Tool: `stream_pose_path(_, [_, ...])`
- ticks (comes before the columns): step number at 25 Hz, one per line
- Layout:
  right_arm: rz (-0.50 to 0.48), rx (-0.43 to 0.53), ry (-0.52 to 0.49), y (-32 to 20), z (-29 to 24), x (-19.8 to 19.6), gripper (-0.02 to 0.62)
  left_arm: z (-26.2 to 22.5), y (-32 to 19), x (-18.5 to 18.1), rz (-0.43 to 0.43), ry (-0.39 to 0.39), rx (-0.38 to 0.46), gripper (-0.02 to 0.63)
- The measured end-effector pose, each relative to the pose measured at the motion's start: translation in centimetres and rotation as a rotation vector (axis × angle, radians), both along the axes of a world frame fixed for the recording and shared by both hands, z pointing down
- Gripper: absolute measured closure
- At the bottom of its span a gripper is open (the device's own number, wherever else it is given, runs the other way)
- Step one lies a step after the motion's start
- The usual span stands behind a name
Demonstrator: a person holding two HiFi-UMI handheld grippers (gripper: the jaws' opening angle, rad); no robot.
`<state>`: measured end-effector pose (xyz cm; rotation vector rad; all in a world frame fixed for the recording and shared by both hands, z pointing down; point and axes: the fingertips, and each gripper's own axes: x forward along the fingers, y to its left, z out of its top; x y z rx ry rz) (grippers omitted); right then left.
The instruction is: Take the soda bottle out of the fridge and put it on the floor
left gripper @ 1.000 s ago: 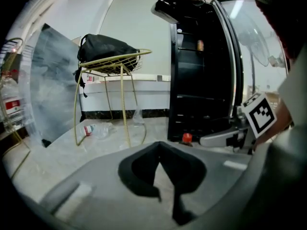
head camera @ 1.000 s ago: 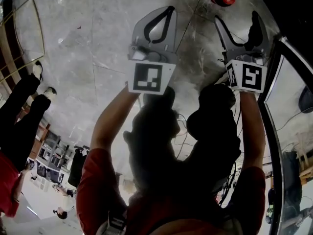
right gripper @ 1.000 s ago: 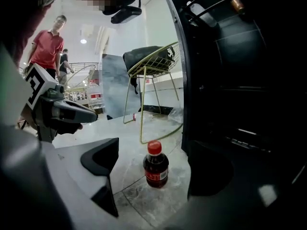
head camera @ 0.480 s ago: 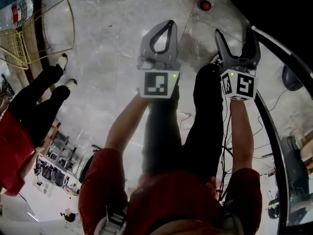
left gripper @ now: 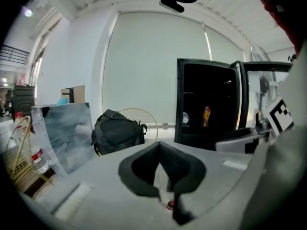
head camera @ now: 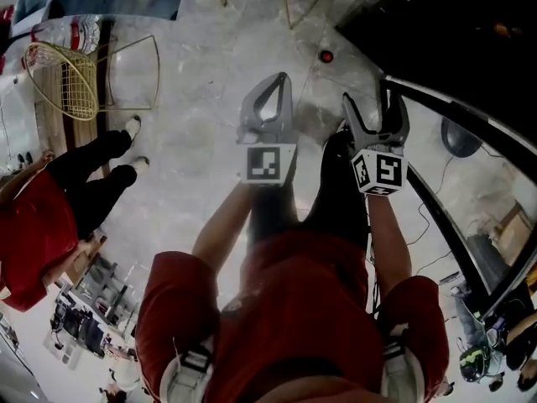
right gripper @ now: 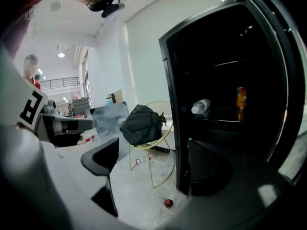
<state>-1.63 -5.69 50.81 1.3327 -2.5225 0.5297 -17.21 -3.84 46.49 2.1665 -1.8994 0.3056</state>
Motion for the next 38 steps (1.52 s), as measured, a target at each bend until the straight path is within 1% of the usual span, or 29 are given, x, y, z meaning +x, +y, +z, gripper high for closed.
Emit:
stream_pose_path(2, [0.008, 0.006, -0.026, 0.4, -4.0, 0.8, 0.160, -4.0, -0.2, 0.7, 0.015, -0.022, 0.023, 0.606])
stream_pose_path(4, [0.021, 0.015, -0.037, 1.4, -7.9, 2.1, 0.160, -7.6, 0.3, 1.9, 0.032, -0.034, 0.028, 0.606])
stream_pose_path(8, [0.037, 0.036, -0.030, 3.0, -15.0, 4.8, 0.160, -13.9, 1.6, 4.4, 0.049, -0.009, 0.039, 0.606])
stream_pose_path(10, [0.058, 0.045, -0.025, 2.8, -18.1, 6.3, 0.160, -16.2, 2.0, 5.4, 0.070, -0.013, 0.030, 0.606])
stream_pose_path(13, [0.105, 0.102, -0.013, 2.2, -22.2, 8.5, 0.160, -18.5, 1.9, 6.9, 0.118, -0.028, 0.030, 0.606])
stream_pose_path(17, [0.190, 0.197, 0.027, 2.4, -26.5, 11.6, 0.160, -21.5, 1.7, 9.2, 0.181, -0.024, 0.100, 0.606])
stream_pose_path(20, [0.250, 0.226, 0.049, 3.4, -28.0, 13.4, 0.160, -23.5, 1.5, 10.5, 0.221, -0.015, 0.140, 0.606])
stream_pose_path(23, [0.294, 0.228, 0.061, 3.6, -27.7, 14.9, 0.160, -24.5, 0.5, 11.6, 0.265, -0.051, 0.176, 0.606])
stream_pose_path(25, [0.319, 0.225, 0.065, 3.9, -27.3, 16.3, 0.160, -24.6, 0.1, 12.9, 0.289, -0.061, 0.192, 0.606])
stream_pose_path(27, [0.342, 0.217, 0.069, 4.4, -27.0, 17.4, 0.160, -24.6, 0.1, 13.8, 0.304, -0.056, 0.192, 0.606])
stream_pose_path(30, [0.363, 0.210, 0.071, 4.7, -27.0, 17.8, 0.160, -24.8, 0.1, 14.0, 0.316, -0.052, 0.180, 0.606])
stream_pose_path(38, [0.373, 0.234, 0.060, 4.2, -28.0, 18.3, 0.161, -25.2, -0.1, 14.9, 0.331, -0.053, 0.187, 0.606])
